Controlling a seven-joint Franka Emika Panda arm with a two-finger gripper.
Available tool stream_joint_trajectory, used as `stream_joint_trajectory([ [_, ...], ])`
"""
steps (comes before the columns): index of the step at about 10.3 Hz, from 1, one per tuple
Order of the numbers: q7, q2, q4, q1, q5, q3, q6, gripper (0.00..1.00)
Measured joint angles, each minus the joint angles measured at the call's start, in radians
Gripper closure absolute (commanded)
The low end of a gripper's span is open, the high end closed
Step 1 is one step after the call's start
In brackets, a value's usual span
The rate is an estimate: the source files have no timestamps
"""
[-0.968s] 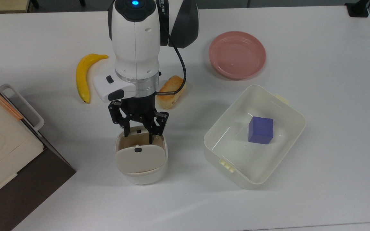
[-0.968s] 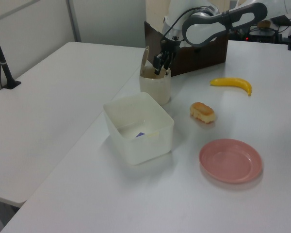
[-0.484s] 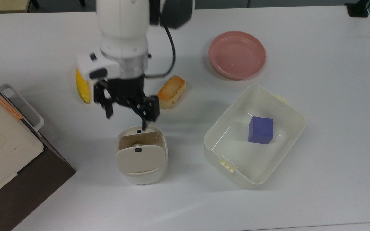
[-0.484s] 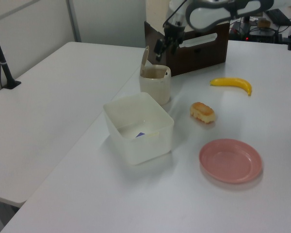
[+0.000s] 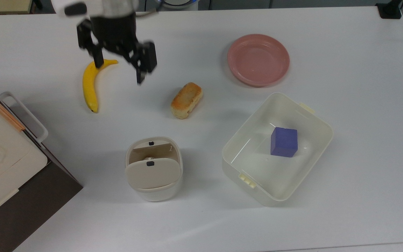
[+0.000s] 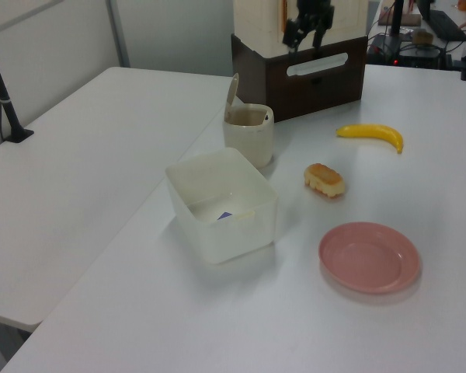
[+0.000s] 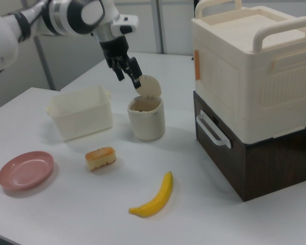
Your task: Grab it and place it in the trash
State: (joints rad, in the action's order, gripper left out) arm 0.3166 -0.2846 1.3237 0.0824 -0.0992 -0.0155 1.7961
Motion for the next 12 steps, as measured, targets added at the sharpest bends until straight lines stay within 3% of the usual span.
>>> stream_joint_trajectory([
  [2, -0.11, 0.093, 0.0, 0.046, 0.059, 0.001, -0.136, 0.0],
  [6, -0.159, 0.241, 0.025, 0.083, 0.076, 0.002, -0.324, 0.0],
  [10, -0.179, 0.303, 0.119, 0.083, 0.077, 0.002, -0.328, 0.0],
  [12, -0.188, 0.305, 0.178, 0.083, 0.09, 0.002, -0.245, 0.0],
])
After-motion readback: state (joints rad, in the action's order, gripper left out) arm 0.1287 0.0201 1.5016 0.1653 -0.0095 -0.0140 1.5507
